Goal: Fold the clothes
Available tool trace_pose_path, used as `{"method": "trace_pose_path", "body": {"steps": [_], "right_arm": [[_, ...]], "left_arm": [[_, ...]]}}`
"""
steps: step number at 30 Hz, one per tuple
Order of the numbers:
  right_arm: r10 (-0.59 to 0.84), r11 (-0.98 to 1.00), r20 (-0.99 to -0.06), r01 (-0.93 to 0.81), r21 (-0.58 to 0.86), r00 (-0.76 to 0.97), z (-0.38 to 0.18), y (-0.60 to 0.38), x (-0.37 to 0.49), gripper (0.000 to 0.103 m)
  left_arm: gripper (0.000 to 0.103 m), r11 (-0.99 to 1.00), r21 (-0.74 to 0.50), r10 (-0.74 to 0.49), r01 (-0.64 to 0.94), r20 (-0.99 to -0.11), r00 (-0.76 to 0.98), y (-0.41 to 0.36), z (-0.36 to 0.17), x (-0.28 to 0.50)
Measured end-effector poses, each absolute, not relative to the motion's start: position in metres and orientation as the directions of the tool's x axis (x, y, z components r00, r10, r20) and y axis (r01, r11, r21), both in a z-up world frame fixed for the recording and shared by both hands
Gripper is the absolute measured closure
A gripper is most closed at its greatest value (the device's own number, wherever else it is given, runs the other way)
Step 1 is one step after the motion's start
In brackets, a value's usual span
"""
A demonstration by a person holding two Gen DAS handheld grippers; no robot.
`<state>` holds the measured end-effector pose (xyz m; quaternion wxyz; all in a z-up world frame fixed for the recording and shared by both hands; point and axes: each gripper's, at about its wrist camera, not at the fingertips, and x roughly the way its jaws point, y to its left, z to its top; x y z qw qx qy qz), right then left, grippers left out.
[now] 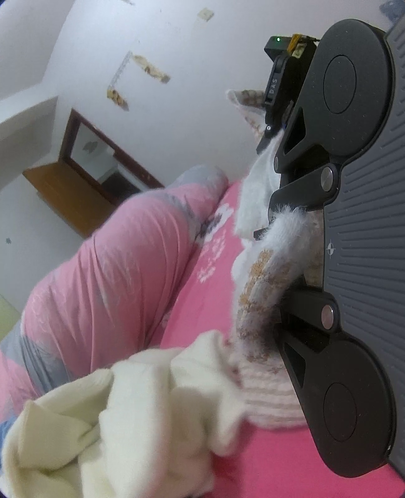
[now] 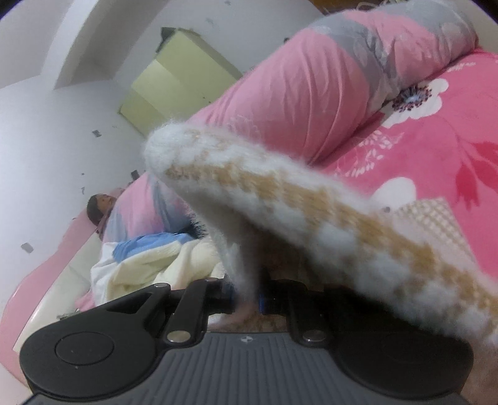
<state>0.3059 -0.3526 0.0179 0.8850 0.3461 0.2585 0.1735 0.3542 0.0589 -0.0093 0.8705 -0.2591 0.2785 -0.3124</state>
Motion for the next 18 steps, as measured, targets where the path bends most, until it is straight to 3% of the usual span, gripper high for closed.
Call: {"method": "trace_pose_path", "body": {"steps": [5, 7, 9, 12, 13, 15, 18], "right_arm": [[0.509, 0.632, -0.381, -0.035, 0.774, 0.772, -0.026, -0.364, 0.366, 0.088], [0.53, 0.579, -0.399, 0.025, 0.815, 0.749, -0.05, -0.372, 0.39, 0.08], [0.564, 0.463, -0.382, 0.103, 0.88, 0.732, -0.078, -0.385, 0.403, 0.074], [0.599, 0.295, -0.277, 0.114, 0.949, 0.751, -0.101, -0.404, 0.407, 0.069], [0.597, 0.246, -0.24, 0.109, 0.963, 0.765, -0.104, -0.409, 0.405, 0.057], [0.568, 0.194, -0.178, 0.08, 0.978, 0.804, -0.102, -0.418, 0.397, 0.042], [0.529, 0.159, -0.149, 0.075, 0.984, 0.836, -0.097, -0.428, 0.384, 0.035]], "left_arm": [[0.092, 0.66, -0.682, -0.695, 0.314, -0.396, 0.601, 0.057, -0.039, 0.411], [0.09, 0.62, -0.745, -0.717, 0.247, -0.41, 0.563, 0.062, -0.054, 0.43], [0.087, 0.571, -0.797, -0.745, 0.198, -0.402, 0.532, 0.069, -0.064, 0.442], [0.084, 0.52, -0.835, -0.768, 0.181, -0.364, 0.527, 0.078, -0.066, 0.443], [0.081, 0.502, -0.847, -0.774, 0.174, -0.35, 0.527, 0.08, -0.066, 0.442], [0.062, 0.442, -0.886, -0.774, 0.142, -0.296, 0.56, 0.091, -0.067, 0.441], [0.059, 0.369, -0.924, -0.752, 0.104, -0.231, 0.618, 0.107, -0.064, 0.435]]}}
